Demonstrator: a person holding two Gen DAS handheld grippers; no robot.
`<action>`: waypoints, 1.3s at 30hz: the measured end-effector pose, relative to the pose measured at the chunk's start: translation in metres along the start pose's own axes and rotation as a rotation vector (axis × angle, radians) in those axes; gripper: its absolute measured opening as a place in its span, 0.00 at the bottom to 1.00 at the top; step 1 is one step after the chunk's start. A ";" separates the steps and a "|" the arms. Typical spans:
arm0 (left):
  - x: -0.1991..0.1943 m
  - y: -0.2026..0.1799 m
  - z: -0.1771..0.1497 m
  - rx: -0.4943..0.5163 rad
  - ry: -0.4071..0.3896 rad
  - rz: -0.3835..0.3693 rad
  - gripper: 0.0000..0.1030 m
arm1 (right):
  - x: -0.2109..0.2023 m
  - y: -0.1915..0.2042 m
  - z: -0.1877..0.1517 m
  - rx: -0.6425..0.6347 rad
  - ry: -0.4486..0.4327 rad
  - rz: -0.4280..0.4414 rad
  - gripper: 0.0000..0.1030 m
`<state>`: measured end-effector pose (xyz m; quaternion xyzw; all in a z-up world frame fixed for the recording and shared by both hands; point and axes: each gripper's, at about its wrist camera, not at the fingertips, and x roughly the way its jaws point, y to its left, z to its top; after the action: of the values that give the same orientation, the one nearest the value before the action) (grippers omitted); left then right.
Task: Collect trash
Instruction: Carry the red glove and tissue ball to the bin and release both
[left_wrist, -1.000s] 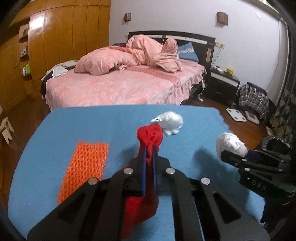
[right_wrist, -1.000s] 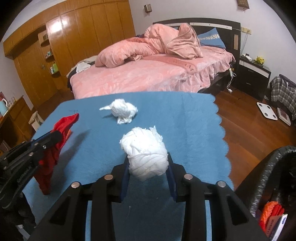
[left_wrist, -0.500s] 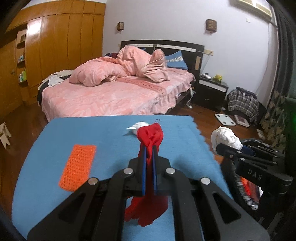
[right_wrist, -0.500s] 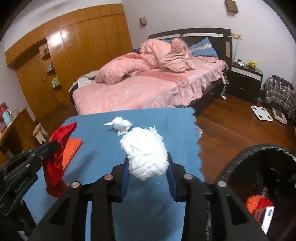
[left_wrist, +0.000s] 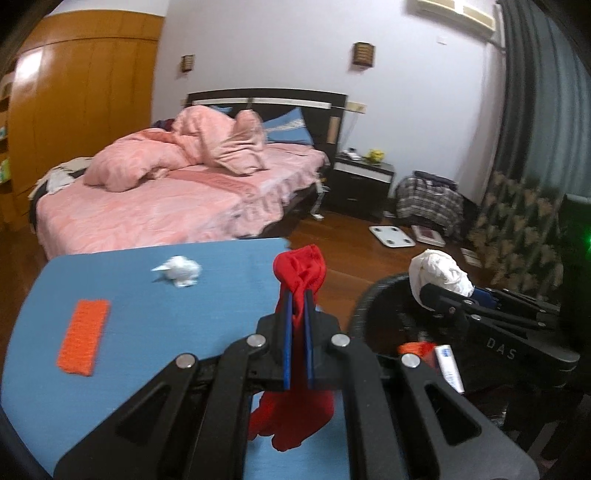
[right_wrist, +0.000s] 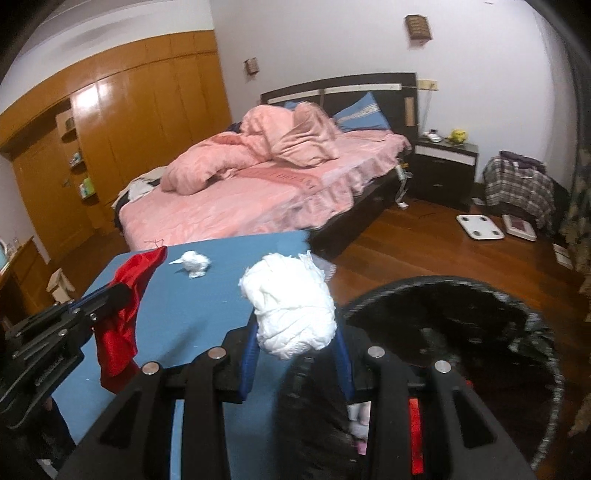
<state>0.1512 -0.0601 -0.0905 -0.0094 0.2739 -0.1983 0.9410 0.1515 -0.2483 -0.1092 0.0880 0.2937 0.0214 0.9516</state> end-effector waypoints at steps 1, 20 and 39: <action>0.002 -0.009 0.001 0.008 0.000 -0.016 0.05 | -0.006 -0.009 -0.001 0.006 -0.008 -0.017 0.34; 0.041 -0.142 0.001 0.137 0.002 -0.257 0.05 | -0.060 -0.140 -0.020 0.126 -0.045 -0.258 0.34; 0.042 -0.073 -0.005 0.050 0.031 -0.169 0.62 | -0.064 -0.153 -0.023 0.182 -0.075 -0.268 0.94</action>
<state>0.1540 -0.1425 -0.1068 -0.0058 0.2816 -0.2840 0.9165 0.0839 -0.4017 -0.1193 0.1347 0.2677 -0.1356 0.9443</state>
